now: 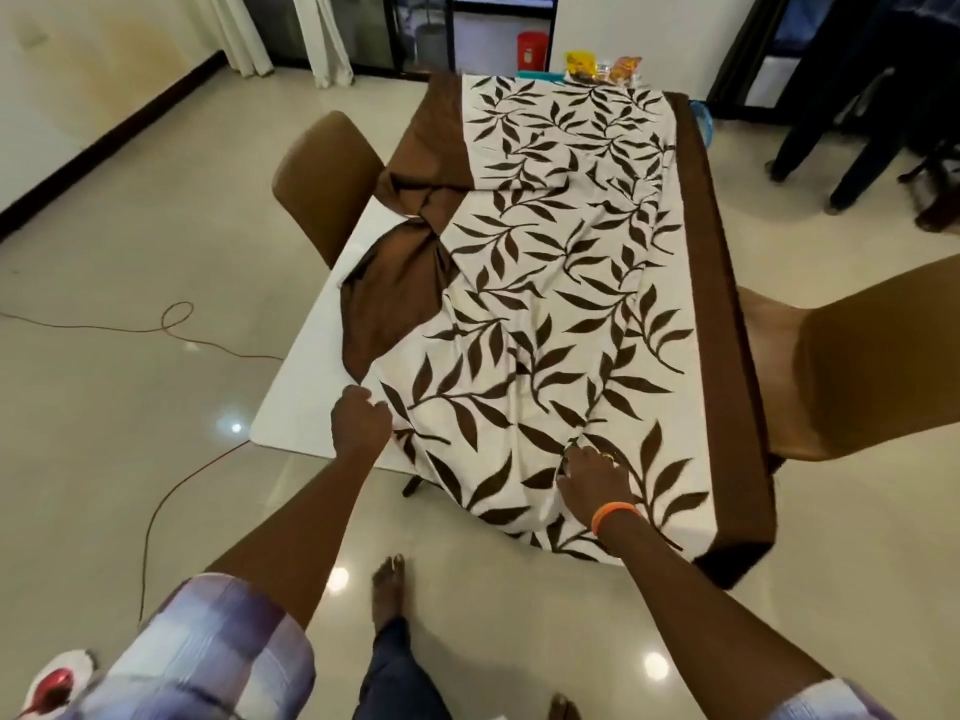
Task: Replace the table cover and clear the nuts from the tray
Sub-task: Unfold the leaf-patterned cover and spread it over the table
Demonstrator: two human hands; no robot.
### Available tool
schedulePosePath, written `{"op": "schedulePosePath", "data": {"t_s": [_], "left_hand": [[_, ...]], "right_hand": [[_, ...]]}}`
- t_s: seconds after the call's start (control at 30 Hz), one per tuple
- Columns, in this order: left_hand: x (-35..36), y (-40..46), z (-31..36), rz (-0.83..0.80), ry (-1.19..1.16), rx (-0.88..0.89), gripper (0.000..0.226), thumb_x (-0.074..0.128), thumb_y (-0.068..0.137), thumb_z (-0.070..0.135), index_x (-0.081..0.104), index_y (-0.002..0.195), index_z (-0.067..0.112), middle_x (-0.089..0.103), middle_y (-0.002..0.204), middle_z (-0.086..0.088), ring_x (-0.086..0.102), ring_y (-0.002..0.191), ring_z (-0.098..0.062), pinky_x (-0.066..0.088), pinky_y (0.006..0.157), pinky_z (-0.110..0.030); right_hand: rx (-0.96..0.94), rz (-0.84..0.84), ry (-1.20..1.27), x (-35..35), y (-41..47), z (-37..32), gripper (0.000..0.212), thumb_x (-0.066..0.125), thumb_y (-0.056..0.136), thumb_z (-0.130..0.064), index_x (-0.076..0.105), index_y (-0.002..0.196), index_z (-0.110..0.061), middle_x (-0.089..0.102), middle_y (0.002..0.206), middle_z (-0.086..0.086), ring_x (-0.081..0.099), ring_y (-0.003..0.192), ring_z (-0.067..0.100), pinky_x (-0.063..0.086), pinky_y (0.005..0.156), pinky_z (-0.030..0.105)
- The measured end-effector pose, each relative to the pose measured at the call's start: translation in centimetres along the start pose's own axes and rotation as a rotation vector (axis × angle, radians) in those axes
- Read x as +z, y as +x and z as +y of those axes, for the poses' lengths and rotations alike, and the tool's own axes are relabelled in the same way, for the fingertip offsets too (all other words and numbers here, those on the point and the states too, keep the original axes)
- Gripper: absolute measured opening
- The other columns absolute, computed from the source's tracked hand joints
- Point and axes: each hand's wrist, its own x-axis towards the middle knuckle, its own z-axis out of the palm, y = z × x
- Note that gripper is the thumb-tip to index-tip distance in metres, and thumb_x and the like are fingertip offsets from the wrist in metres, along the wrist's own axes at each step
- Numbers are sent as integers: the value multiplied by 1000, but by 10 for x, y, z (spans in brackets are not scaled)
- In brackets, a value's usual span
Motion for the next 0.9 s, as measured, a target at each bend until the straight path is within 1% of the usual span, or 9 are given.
{"op": "schedulePosePath", "data": {"t_s": [0.1,0.2,0.37,0.43,0.53,0.63,0.7,0.8,0.9], "left_hand": [[-9,78,1,27,47,84,22,57,91,8,59,108,-5,64,111,-23,60,108,-39,45,91,-38],[-10,151,4,16,2,67,29,56,93,13,55,119,-1,61,120,-21,56,115,-39,44,95,-41],[-1,247,13,-210,-71,51,84,73,87,26,23,149,-1,36,149,-21,39,136,-36,33,113,-39],[4,271,15,-302,-143,4,93,76,84,24,14,150,4,37,149,-20,43,133,-37,35,112,-39],[5,285,15,-408,-154,3,57,66,90,17,39,140,7,55,134,-16,55,119,-35,43,104,-38],[-6,285,-3,-379,-193,-31,26,54,92,14,65,113,3,65,104,-11,61,103,-34,46,86,-32],[-19,277,-25,-335,-205,-69,23,56,93,18,65,104,0,64,96,-12,62,96,-35,46,81,-33],[-43,249,-64,-253,-179,-134,28,56,96,25,60,105,-1,64,100,-18,61,96,-36,50,89,-43],[-71,218,-106,-148,-85,-190,35,55,97,28,61,104,-6,65,100,-22,61,96,-39,48,89,-44]], "right_hand": [[34,-10,53,-9,46,-53,31,43,94,-33,52,119,-16,57,123,6,53,117,29,41,96,43],[62,1,179,-14,92,-107,29,46,93,-34,55,114,-16,58,118,8,55,114,31,45,94,43],[105,-42,262,-19,149,-188,40,52,91,-38,48,124,-15,55,124,8,54,115,30,46,92,41],[139,-57,293,-17,163,-210,46,53,90,-41,45,127,-15,53,127,8,54,115,30,46,93,44],[142,-78,284,-13,169,-228,60,55,88,-43,34,140,-21,47,136,3,51,122,28,44,96,47],[118,-74,265,-13,169,-232,59,57,85,-45,34,137,-28,49,131,1,54,117,28,46,91,46],[112,-86,246,-16,167,-235,60,56,84,-50,35,136,-27,49,128,3,54,114,29,47,90,44],[76,-23,68,-15,157,-244,61,51,82,-62,43,131,-28,43,132,8,47,117,33,44,93,46],[-25,9,-26,-4,138,-262,61,57,73,-66,55,119,-26,43,138,15,45,122,39,42,96,51]]}}
